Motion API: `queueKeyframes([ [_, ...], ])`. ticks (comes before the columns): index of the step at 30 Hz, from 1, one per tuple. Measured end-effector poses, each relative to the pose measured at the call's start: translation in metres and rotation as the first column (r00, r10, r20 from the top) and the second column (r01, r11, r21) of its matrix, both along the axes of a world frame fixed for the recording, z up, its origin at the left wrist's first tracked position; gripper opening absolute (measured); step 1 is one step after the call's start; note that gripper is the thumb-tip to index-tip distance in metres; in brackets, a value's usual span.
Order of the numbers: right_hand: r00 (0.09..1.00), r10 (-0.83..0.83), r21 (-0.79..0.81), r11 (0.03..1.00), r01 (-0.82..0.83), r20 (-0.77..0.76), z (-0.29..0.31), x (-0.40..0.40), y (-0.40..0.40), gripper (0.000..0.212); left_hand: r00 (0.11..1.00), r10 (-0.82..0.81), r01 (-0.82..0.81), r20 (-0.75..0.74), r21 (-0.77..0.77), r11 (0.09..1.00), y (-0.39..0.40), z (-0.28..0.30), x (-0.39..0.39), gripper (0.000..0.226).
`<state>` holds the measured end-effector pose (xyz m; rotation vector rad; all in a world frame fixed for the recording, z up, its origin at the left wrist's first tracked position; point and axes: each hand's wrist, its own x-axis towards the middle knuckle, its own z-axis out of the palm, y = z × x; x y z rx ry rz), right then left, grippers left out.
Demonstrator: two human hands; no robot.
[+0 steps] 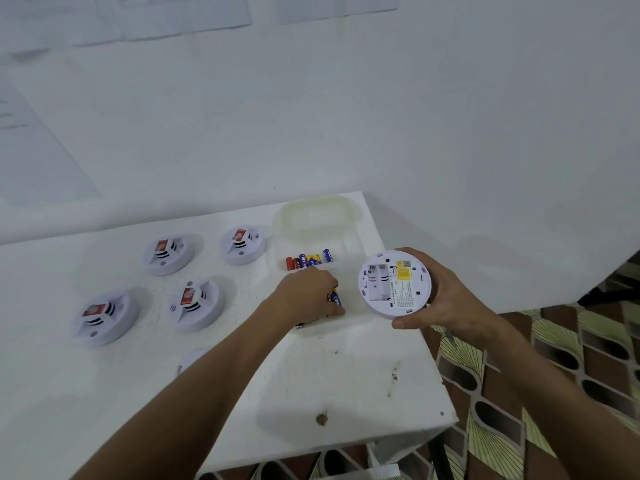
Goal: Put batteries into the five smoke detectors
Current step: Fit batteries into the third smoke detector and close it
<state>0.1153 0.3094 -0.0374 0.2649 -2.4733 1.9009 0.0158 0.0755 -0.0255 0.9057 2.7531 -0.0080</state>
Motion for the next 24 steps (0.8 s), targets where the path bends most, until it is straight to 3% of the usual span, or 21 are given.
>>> queueKeyframes([
  [8, 1.0, -0.023, 0.016, 1.0, 0.023, -0.001, -0.002, 0.002, 0.005, 0.093, 0.995, 0.055, -0.059, 0.082, 0.047, 0.997, 0.006, -0.003, -0.001, 0.05],
  [12, 1.0, -0.025, 0.016, 1.0, 0.025, 0.0, -0.001, 0.001, 0.002, 0.091, 0.998, 0.068, -0.068, 0.016, -0.01, 0.998, 0.007, -0.009, 0.002, 0.034],
  [16, 1.0, -0.031, 0.026, 0.999, 0.031, 0.002, -0.001, 0.0, 0.0, 0.091, 0.997, 0.047, -0.055, 0.068, 0.118, 0.991, 0.003, -0.013, 0.002, 0.041],
  [24, 0.999, -0.029, -0.002, 1.0, 0.029, -0.016, 0.0, -0.001, -0.001, 0.088, 0.976, -0.176, 0.157, 0.13, 0.143, 0.977, 0.009, 0.002, 0.002, 0.053],
])
